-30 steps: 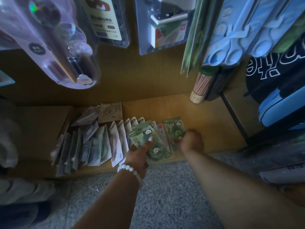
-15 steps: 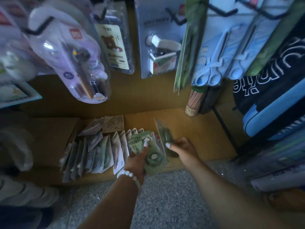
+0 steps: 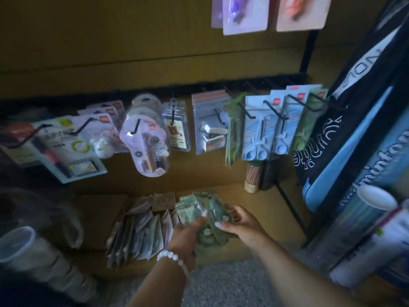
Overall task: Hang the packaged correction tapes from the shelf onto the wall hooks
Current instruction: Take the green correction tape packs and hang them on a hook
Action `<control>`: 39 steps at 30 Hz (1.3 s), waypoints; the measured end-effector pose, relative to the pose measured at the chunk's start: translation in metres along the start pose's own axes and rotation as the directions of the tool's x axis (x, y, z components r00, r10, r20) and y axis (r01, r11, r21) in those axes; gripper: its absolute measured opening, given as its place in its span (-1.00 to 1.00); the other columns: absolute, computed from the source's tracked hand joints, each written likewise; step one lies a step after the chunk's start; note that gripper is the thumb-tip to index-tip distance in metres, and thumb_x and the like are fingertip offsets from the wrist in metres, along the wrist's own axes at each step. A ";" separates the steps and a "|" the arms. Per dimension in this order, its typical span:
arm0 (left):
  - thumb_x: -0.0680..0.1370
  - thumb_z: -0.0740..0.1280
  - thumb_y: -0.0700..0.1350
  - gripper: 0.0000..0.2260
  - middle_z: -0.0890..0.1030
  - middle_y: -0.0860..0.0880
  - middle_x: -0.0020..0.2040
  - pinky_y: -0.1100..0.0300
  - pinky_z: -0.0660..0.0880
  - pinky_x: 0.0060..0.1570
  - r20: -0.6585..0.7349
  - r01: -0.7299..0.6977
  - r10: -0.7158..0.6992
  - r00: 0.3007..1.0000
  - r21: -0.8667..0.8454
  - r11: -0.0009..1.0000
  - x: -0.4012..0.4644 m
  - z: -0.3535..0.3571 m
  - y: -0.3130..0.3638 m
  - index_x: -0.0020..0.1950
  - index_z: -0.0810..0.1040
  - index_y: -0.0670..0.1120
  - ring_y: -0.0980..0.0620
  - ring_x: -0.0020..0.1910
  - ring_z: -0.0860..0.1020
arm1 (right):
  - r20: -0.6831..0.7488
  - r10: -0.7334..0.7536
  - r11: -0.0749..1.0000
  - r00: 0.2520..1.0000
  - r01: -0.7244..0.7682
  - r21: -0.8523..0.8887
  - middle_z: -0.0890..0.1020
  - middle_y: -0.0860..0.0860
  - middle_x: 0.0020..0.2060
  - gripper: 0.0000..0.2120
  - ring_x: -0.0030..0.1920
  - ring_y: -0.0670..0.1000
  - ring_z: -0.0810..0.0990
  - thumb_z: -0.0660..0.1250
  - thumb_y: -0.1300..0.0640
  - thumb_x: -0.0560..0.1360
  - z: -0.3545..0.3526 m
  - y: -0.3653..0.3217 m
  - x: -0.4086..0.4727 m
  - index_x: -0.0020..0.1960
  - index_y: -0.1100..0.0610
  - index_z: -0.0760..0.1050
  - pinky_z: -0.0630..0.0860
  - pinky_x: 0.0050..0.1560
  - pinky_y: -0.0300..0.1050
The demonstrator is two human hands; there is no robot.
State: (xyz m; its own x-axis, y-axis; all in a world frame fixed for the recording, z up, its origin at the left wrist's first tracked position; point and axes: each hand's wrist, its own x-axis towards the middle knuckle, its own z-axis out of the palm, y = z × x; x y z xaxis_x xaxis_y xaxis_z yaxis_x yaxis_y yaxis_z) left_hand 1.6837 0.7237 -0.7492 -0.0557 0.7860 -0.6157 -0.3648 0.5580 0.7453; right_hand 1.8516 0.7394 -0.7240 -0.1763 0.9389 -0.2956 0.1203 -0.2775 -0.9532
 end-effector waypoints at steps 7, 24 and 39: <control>0.01 0.71 0.18 0.00 0.66 -0.21 0.18 -0.28 0.56 0.12 -0.010 -0.106 0.106 0.994 -0.007 0.994 -0.018 0.002 0.013 0.36 0.48 -0.12 -0.29 0.11 0.65 | 0.019 -0.101 0.994 0.995 0.101 0.039 0.60 -0.02 0.00 -0.44 -0.02 -0.10 0.60 0.55 0.25 0.31 0.004 -0.038 -0.042 0.24 0.13 0.43 0.53 -0.21 -0.37; 0.58 0.33 -0.09 -0.68 0.66 -0.33 0.13 -0.32 0.55 0.08 0.192 -0.420 0.453 0.870 -0.192 0.887 -0.191 0.036 0.118 0.27 0.54 -0.21 -0.35 0.08 0.65 | -0.110 -0.286 0.906 0.952 0.306 0.291 0.70 0.09 -0.03 -0.74 0.03 0.09 0.65 0.42 0.03 0.45 0.028 -0.158 -0.107 0.07 0.15 0.55 0.50 0.20 0.09; 0.56 0.35 -0.13 -0.75 0.67 -0.26 0.06 0.01 0.58 -0.28 0.062 -0.607 0.630 0.774 -0.211 0.766 -0.232 0.041 0.189 0.22 0.52 -0.18 -0.23 0.00 0.67 | -0.251 -0.500 0.793 0.829 0.555 0.253 0.64 0.19 0.00 -0.89 0.03 0.18 0.59 0.28 0.13 0.51 0.005 -0.290 -0.112 -0.05 0.17 0.50 0.42 0.05 0.02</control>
State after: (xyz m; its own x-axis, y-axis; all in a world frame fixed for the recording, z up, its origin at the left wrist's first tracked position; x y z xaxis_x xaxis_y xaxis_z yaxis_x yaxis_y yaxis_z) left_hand 1.6657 0.6580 -0.4550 -0.2149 0.9766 0.0092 -0.4418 -0.1056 0.8909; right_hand 1.8315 0.7134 -0.4151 0.0393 0.9681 0.2475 -0.2493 0.2493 -0.9358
